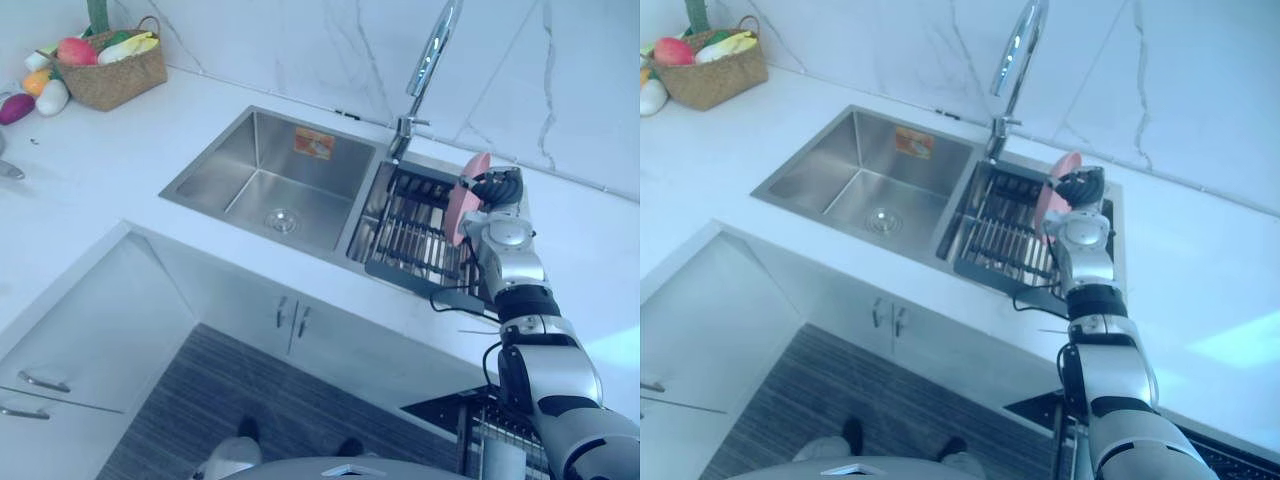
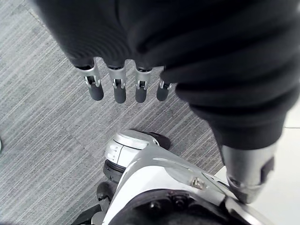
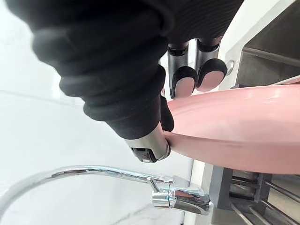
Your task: Walk over to the sink, pick up the cup, carry it to the dishwasher, place the cup inside the dishwasher, then close the dishwasher door
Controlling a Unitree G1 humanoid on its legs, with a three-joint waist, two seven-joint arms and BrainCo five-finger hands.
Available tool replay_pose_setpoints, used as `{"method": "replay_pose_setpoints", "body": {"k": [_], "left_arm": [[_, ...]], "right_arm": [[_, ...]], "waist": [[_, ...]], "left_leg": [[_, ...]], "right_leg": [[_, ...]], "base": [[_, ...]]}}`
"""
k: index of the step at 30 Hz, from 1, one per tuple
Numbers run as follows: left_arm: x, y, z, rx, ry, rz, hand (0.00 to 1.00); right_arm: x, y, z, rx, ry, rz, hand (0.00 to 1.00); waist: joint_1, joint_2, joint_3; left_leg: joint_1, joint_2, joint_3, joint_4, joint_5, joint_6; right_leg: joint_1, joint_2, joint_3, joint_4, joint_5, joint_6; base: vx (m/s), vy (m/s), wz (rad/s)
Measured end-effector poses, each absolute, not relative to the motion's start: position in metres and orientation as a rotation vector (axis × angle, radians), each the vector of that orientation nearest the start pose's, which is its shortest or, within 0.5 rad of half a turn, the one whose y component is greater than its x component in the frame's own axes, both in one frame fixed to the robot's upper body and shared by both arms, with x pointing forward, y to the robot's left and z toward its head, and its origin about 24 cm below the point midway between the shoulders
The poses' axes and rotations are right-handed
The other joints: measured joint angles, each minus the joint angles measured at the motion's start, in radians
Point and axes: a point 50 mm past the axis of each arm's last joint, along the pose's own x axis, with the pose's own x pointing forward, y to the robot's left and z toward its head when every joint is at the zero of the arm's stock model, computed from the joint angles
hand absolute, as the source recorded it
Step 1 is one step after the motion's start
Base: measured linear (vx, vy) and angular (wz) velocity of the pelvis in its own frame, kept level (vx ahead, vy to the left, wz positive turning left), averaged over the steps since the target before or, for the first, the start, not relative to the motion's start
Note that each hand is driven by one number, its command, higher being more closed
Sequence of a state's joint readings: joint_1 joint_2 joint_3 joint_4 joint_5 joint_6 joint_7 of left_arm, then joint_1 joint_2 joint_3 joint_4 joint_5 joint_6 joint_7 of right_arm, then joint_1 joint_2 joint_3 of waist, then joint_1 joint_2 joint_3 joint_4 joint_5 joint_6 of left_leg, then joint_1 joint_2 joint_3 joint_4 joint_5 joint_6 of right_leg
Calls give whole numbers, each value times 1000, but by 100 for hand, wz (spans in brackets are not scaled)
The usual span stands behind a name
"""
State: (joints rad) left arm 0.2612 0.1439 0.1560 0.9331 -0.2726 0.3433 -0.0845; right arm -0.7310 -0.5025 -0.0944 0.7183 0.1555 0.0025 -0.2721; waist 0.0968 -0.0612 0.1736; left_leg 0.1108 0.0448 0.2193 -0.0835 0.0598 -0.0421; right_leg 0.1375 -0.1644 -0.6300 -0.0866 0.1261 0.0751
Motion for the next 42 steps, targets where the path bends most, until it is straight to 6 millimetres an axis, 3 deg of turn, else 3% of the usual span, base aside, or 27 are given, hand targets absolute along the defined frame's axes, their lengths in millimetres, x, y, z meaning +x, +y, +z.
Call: {"method": "replay_pose_setpoints", "body": {"k": [11,22,30,35,42], "left_arm": [[15,215,-167,-317,1450,355,0],[14,214,-167,-313,1456,364,0],[12,214,-167,-309,1459,370,0],[5,215,-168,-309,1493,386,0],[-7,216,-169,-321,1545,410,0]], "right_arm": [[355,-286,183,-114,-313,-524,100],[349,-287,193,-55,-396,-587,100],[336,-275,220,-52,-551,-569,100],[323,-272,225,-60,-607,-559,100],[294,-290,236,-22,-708,-652,100]], "waist": [[-15,2,-8],[-18,4,-27],[-23,3,-28],[-43,-4,-45],[-75,-14,-67]], "left_leg": [[11,5,16,0,-10,-4],[12,9,24,0,-12,-5],[22,13,59,0,-13,-2],[34,18,106,0,-24,-1],[55,26,188,0,-40,-7]], "right_leg": [[-2,6,24,-1,3,-4],[-7,11,34,-1,1,-6],[-21,15,74,-1,6,-10],[-40,23,127,-1,15,-14],[-70,36,211,-1,25,-21]], "base": [[26,20,-6],[39,15,-3],[37,16,-14],[45,11,-31],[18,8,-34]]}}
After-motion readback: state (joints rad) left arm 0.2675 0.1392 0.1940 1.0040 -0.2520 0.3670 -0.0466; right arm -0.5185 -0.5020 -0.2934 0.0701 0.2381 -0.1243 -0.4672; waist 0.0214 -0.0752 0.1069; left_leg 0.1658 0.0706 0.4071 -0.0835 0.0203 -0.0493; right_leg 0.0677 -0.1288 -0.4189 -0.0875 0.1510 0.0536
